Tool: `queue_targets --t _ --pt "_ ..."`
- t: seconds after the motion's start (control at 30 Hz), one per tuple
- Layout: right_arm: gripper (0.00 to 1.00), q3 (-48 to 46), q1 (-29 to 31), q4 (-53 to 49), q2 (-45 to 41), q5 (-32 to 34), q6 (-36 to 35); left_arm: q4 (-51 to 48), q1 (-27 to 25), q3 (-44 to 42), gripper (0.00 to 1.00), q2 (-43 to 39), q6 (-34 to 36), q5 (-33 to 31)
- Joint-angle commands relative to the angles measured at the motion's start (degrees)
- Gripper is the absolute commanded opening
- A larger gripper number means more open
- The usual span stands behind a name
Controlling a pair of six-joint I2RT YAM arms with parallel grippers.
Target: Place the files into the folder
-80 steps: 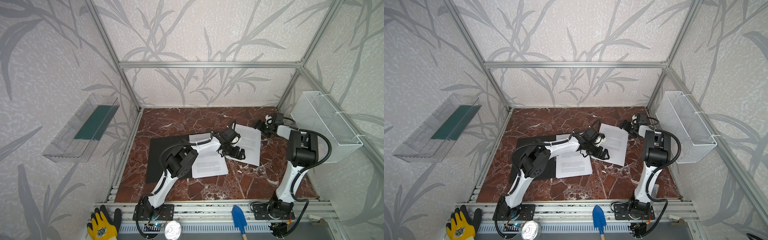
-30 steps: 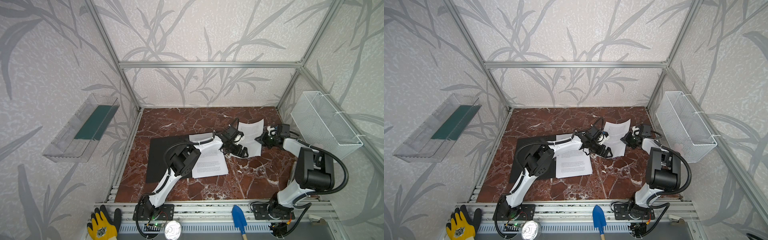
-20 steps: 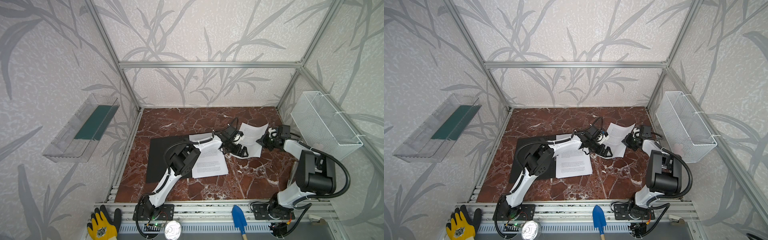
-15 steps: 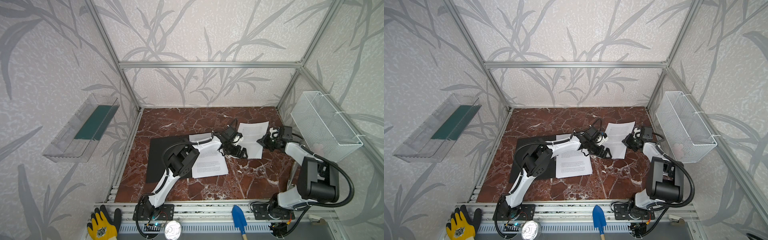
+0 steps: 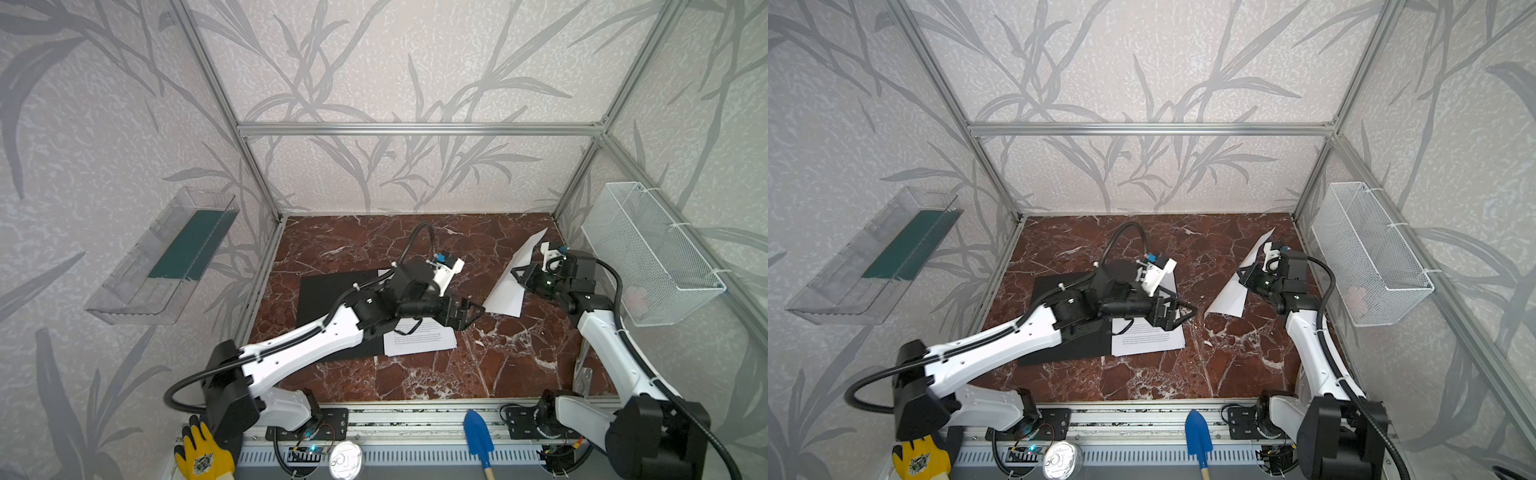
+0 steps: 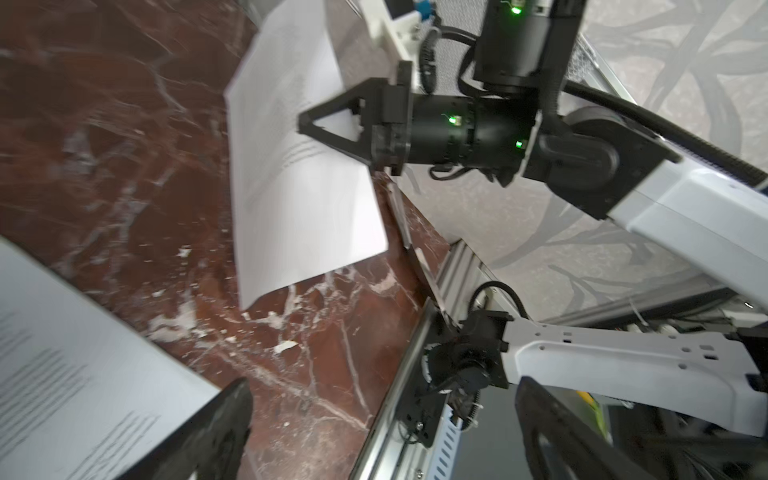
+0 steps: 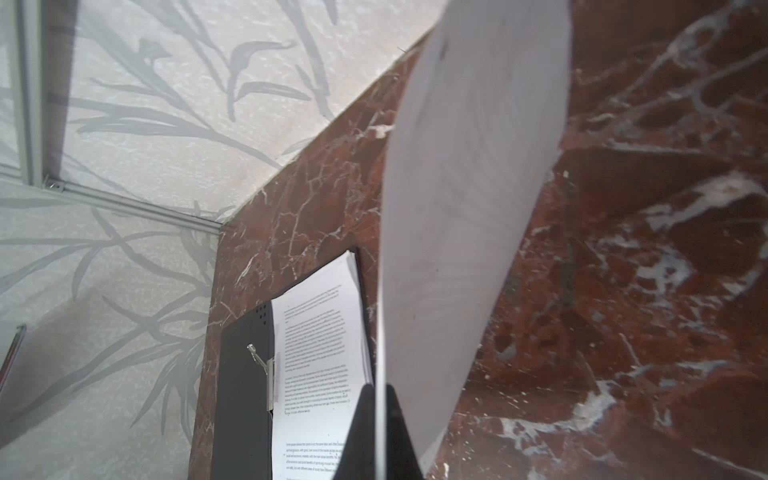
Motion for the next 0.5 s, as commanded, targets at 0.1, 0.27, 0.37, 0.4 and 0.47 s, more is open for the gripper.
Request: queue_targets --t 0.1,0.27,0.37,0.4,0.47 --pt "0.00 6.26 16.29 -3.10 -3.11 11.16 -3.18 -14.50 0.18 -9.98 0.99 -20.80 2.29 -22.48" --pt "0.00 10.99 28.81 -1.62 1.58 12.71 -3.06 -22.45 0.27 -12.70 0.99 -35.61 2.71 -28.04" --pt "0.00 12.61 34.78 1.98 4.61 10.76 -0.92 -27.47 0.27 -12.74 0.99 -40.52 3.65 -31.69" --pt "0.00 13.16 36.79 3.05 5.49 10.13 -0.33 -29.04 0.27 -12.44 0.99 -41.41 4.24 -32.57" --pt "0.00 13.64 39.66 5.41 6.52 8.82 0.90 -31.61 0.27 -12.05 0.99 -42.53 5.39 -33.53"
